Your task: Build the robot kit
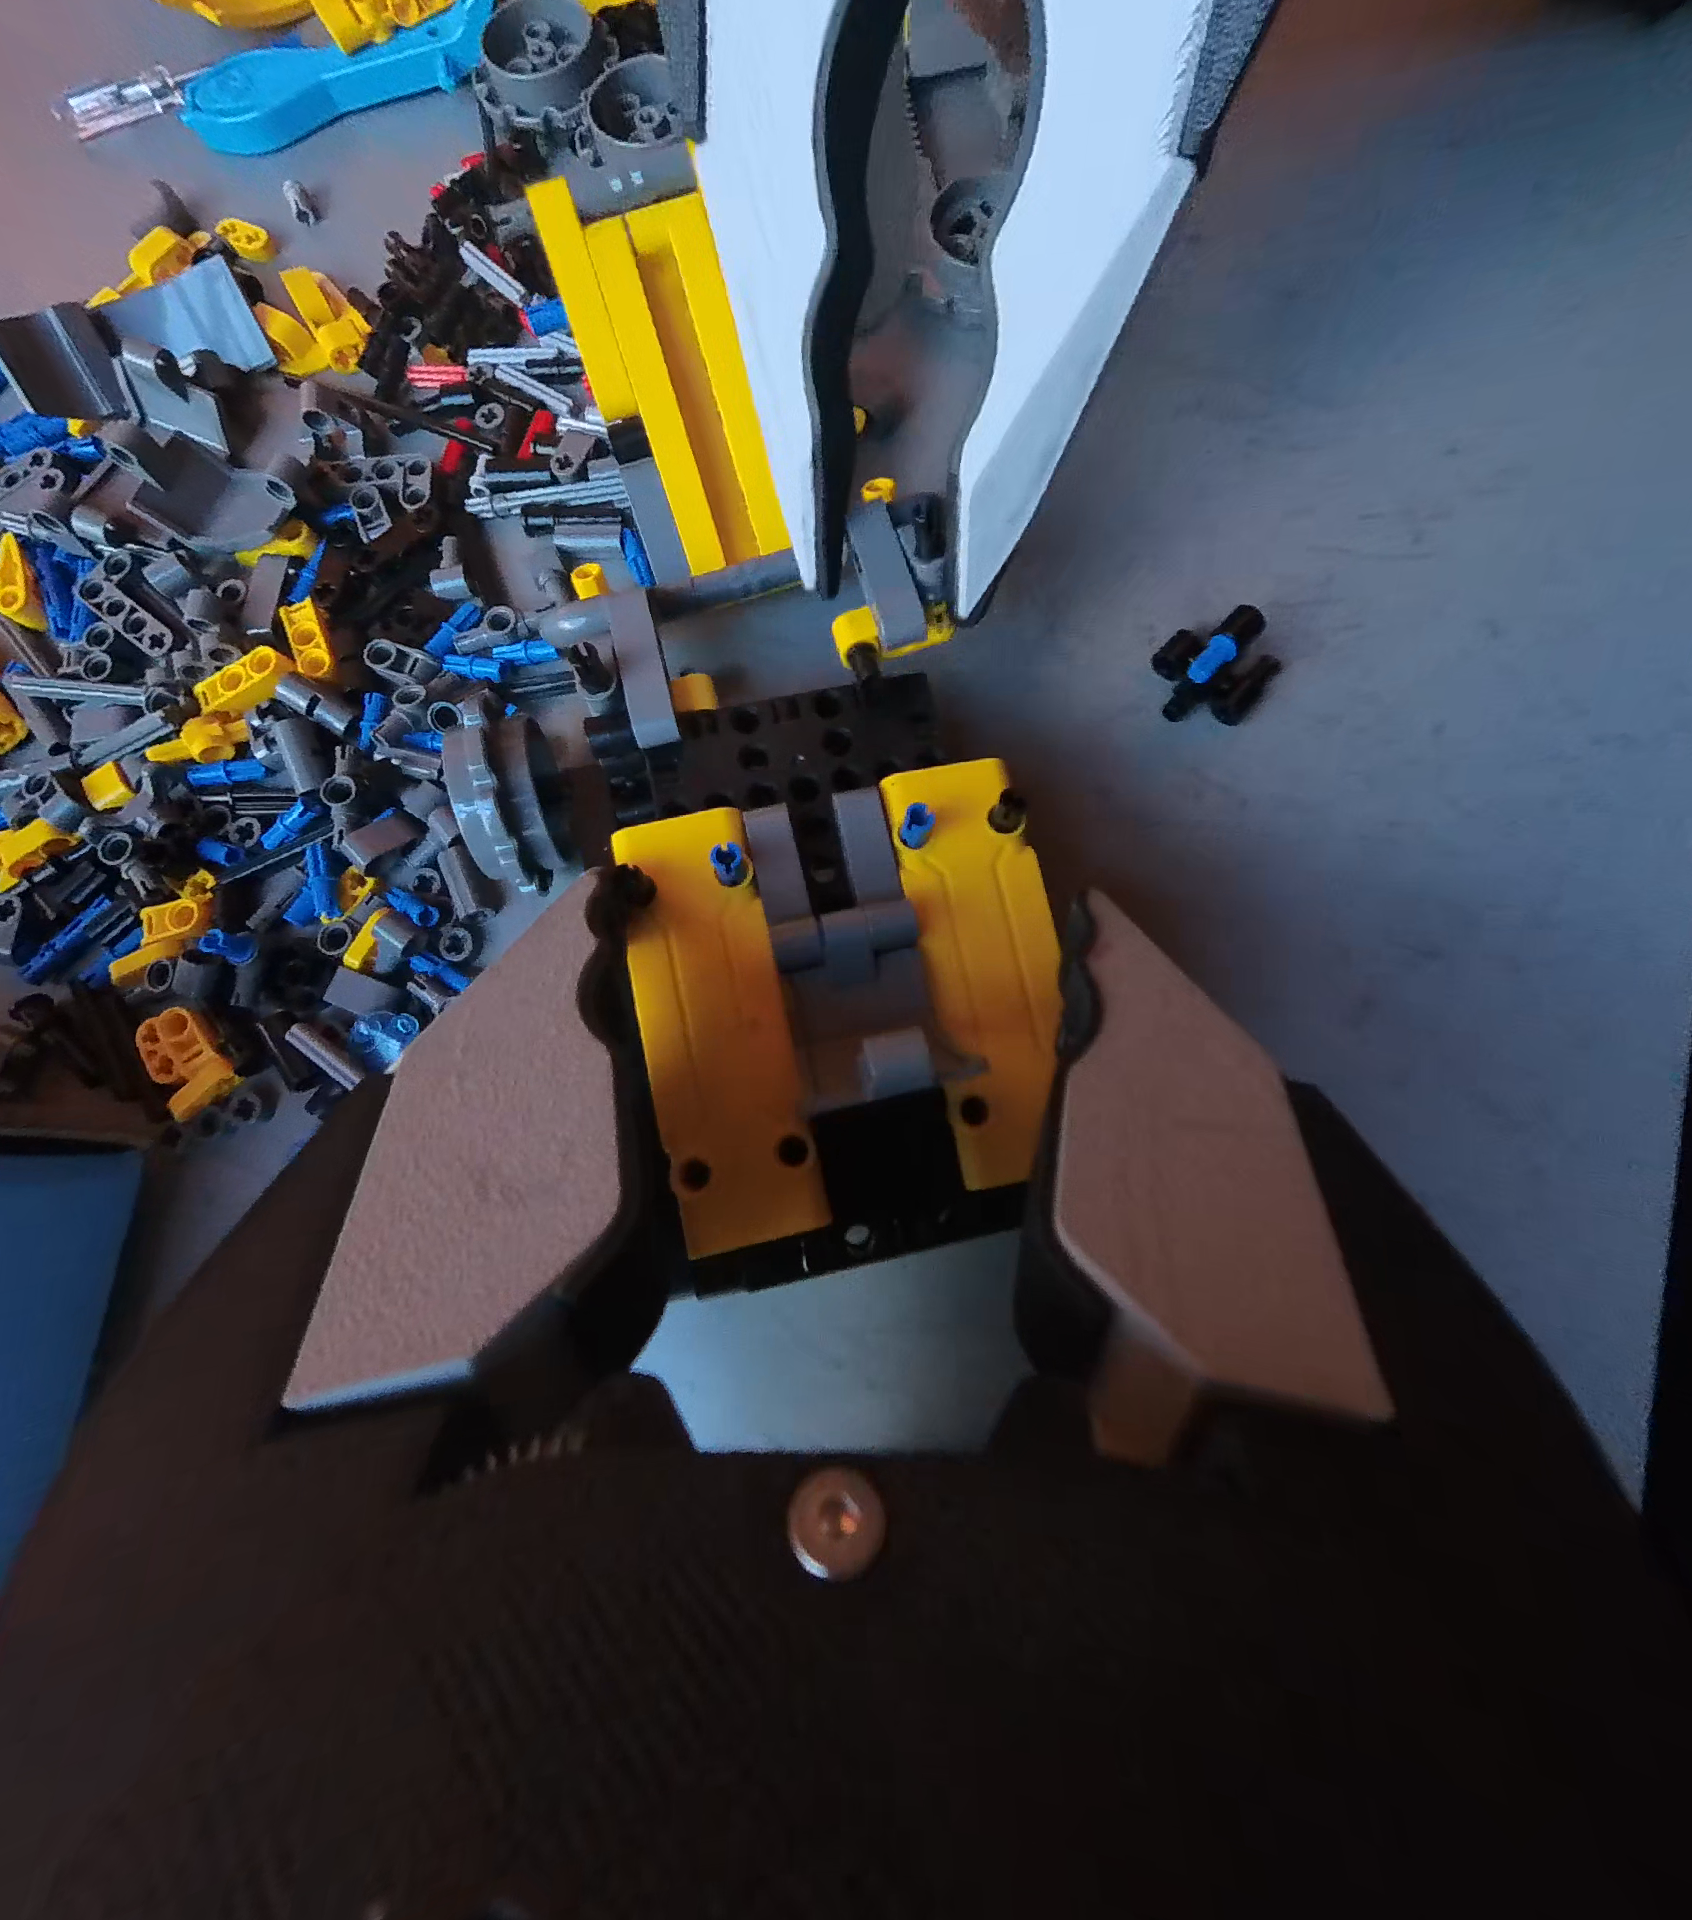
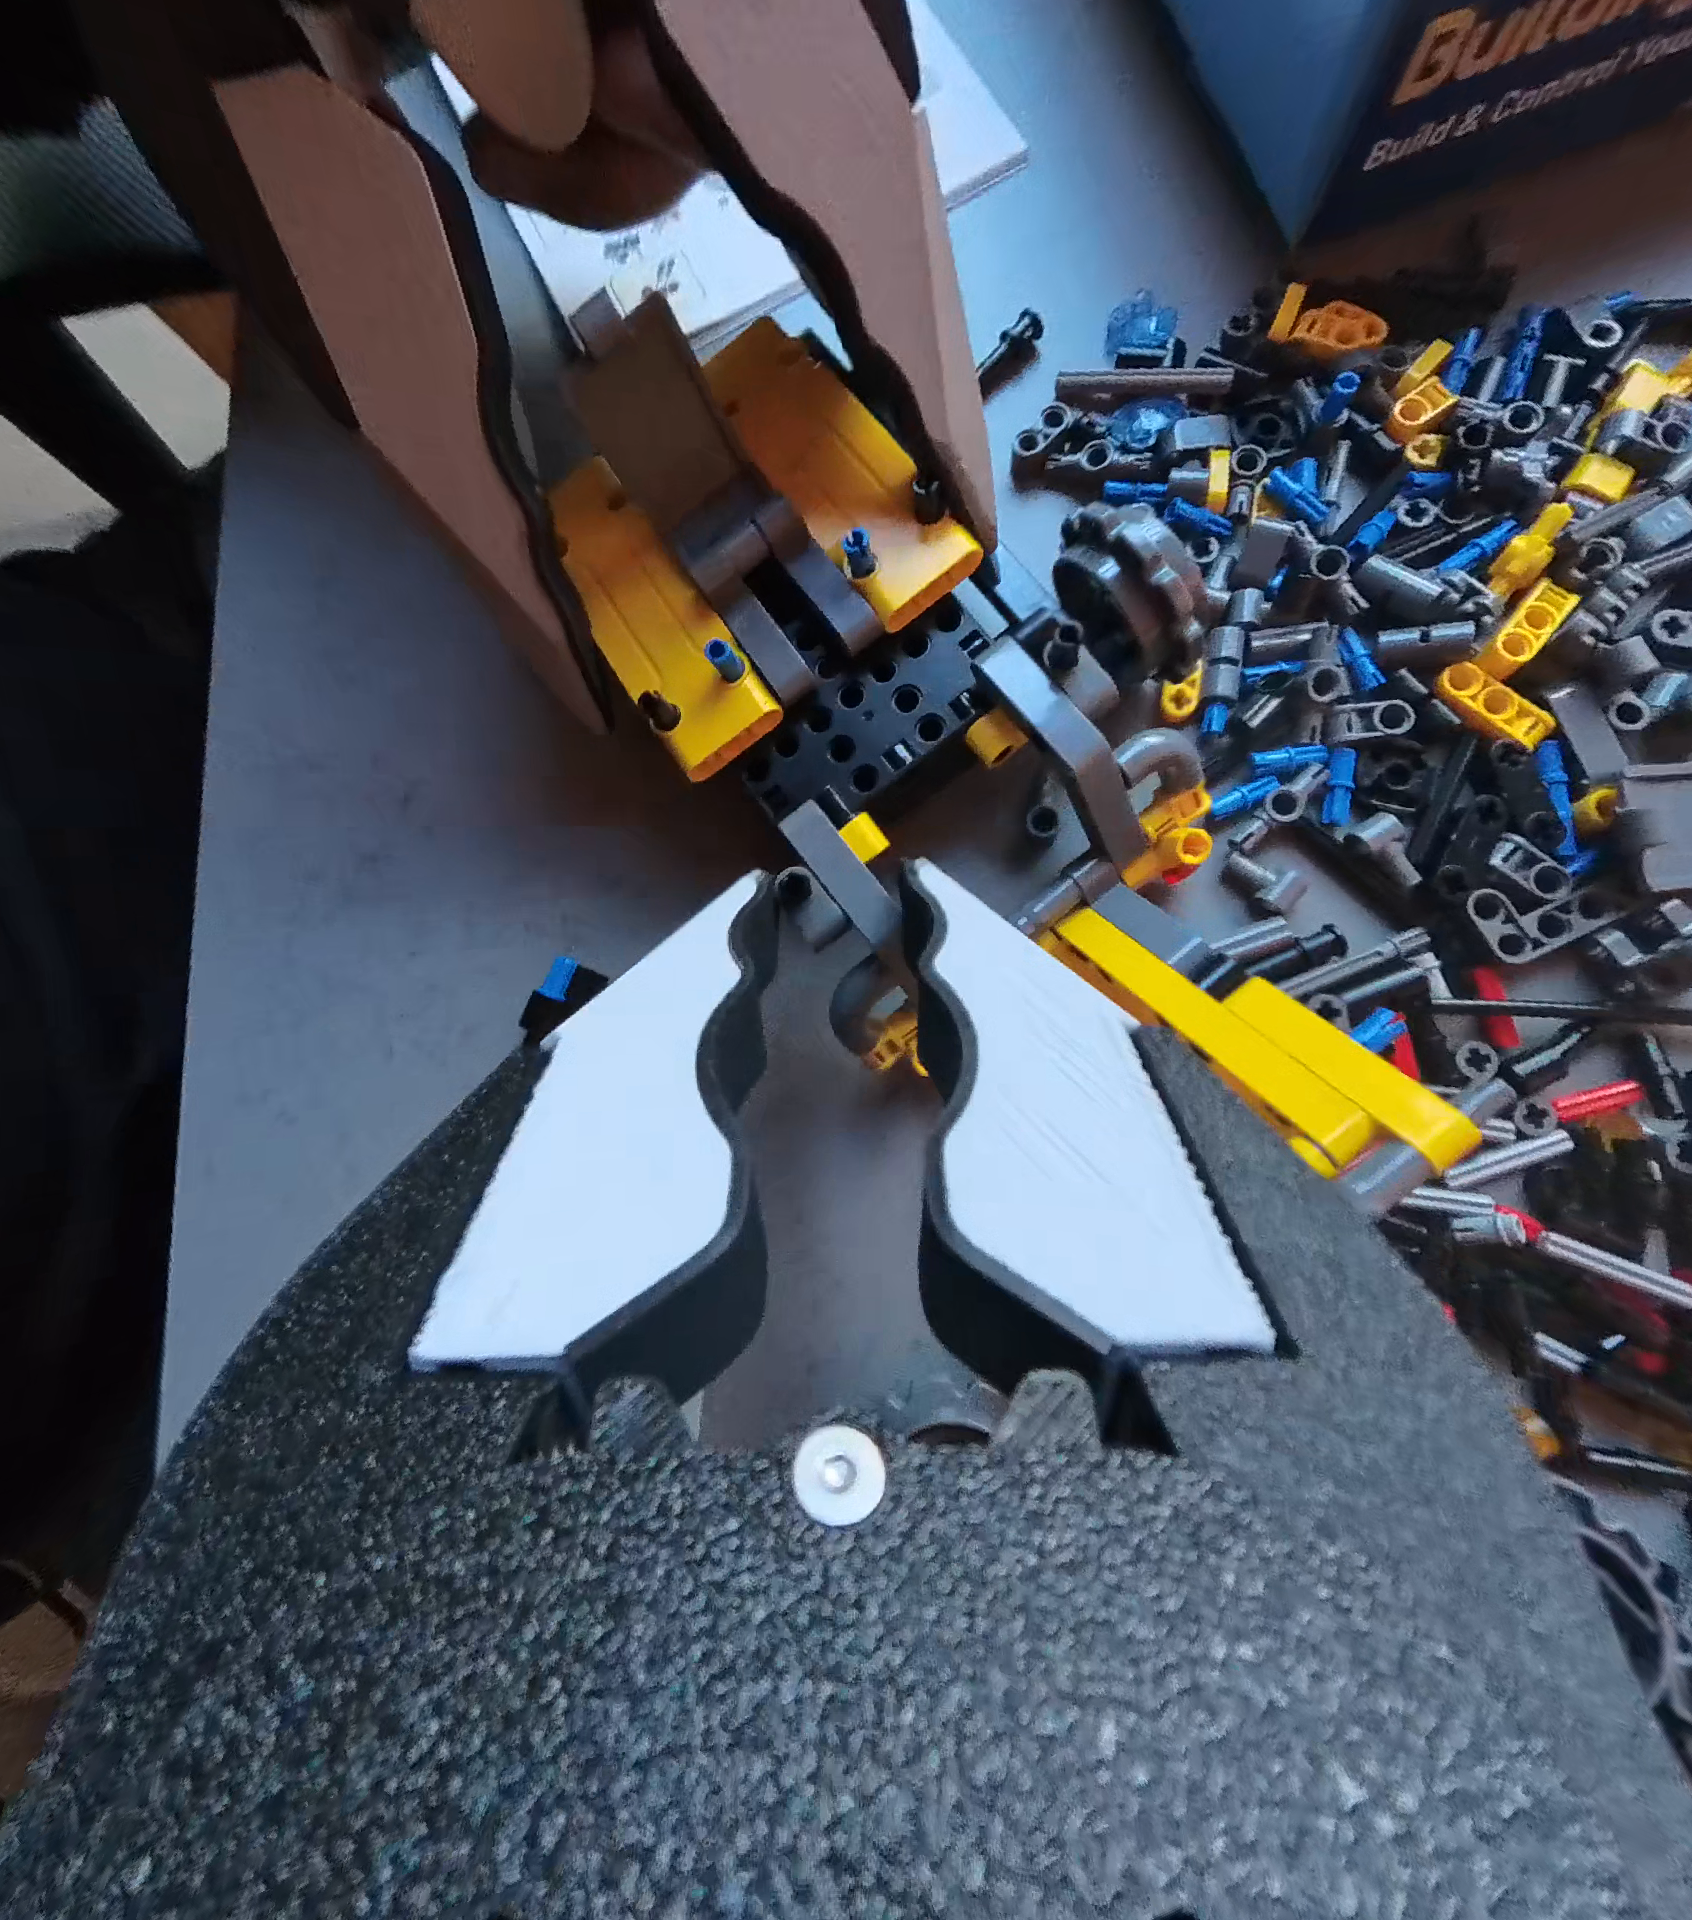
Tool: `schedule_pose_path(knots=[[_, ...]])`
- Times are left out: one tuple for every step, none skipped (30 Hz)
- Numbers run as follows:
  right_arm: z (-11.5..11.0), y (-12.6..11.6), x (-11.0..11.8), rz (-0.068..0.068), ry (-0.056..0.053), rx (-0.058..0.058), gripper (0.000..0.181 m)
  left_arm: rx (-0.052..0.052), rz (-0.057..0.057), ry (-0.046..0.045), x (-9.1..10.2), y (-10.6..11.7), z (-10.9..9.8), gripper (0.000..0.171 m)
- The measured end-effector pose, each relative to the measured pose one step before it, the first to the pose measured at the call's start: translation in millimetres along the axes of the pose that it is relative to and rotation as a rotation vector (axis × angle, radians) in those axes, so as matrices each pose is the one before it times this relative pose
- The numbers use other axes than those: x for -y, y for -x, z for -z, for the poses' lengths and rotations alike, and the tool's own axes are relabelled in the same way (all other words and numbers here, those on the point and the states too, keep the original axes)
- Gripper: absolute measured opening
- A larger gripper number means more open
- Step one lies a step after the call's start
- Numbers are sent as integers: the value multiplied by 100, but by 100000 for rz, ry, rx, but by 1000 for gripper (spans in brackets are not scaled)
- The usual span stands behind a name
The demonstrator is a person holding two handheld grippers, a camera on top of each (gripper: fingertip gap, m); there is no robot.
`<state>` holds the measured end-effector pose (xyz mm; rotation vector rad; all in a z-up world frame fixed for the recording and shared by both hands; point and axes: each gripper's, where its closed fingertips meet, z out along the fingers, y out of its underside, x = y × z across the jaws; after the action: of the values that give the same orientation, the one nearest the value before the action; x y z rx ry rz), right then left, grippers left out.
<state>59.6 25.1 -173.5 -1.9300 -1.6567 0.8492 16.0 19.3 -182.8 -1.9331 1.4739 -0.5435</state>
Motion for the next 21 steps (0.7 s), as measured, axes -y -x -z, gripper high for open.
schedule_pose_path(knots=[[-24,10,97,-592,-1908,969,23,219,483,710,-14,71,31,81],[-78,19,132,-883,-2449,1396,23,133,698,434,25,47,26,81],[-72,33,97,-1783,-2211,1880,24,-209,1074,139,58,3,-3,80],[-20,66,67,-2138,-1257,2038,23,-484,1429,260,51,-23,-3,81],[36,38,119,-1842,-1225,1579,23,-105,1633,1520,-86,-10,-16,82],[22,-20,119,-1953,-1302,1077,23,16,608,1760,-92,-62,-72,86],[8,-15,55,-2720,-824,1311,23,713,317,1398,-11,-74,-77,89],[31,111,13,-2909,-384,1809,23,1086,236,1337,58,-63,-115,91],[90,190,-30,-1408,52,1312,26,1356,18,1408,30,-62,-150,94],[131,119,-124,1337,587,-625,31,2223,-822,1588,-40,52,-136,95],[173,-60,-218,3597,1146,-2746,33,4623,-1806,2085,-147,451,-87,86],[164,-142,-233,4018,1207,-3402,34,2175,-2763,1749,-129,155,15,82],[145,-90,-206,2928,987,-2636,34,-591,172,1259,-50,-95,47,82],[178,-95,-193,1385,992,-2151,34,285,-478,338,-62,9,45,82],[271,-131,-126,70,613,-2111,31,-61,-288,-474,-40,-33,50,82],[392,20,26,-471,-416,-1036,31,-827,-147,-984,-40,-88,58,82],[482,229,147,-400,-1270,424,31,-982,-143,-1185,-43,-52,73,82],[562,213,163,-513,-1499,465,32,-421,-16,-1067,-50,39,62,81],[565,-19,119,-1039,-1486,-576,32,-374,-94,-1031,-35,22,56,81],[501,-56,26,-1567,-1378,-396,32,-342,-254,-995,-39,-4,67,81],[363,59,-85,-2040,-986,730,32,42,-154,-768,-41,20,65,81]])
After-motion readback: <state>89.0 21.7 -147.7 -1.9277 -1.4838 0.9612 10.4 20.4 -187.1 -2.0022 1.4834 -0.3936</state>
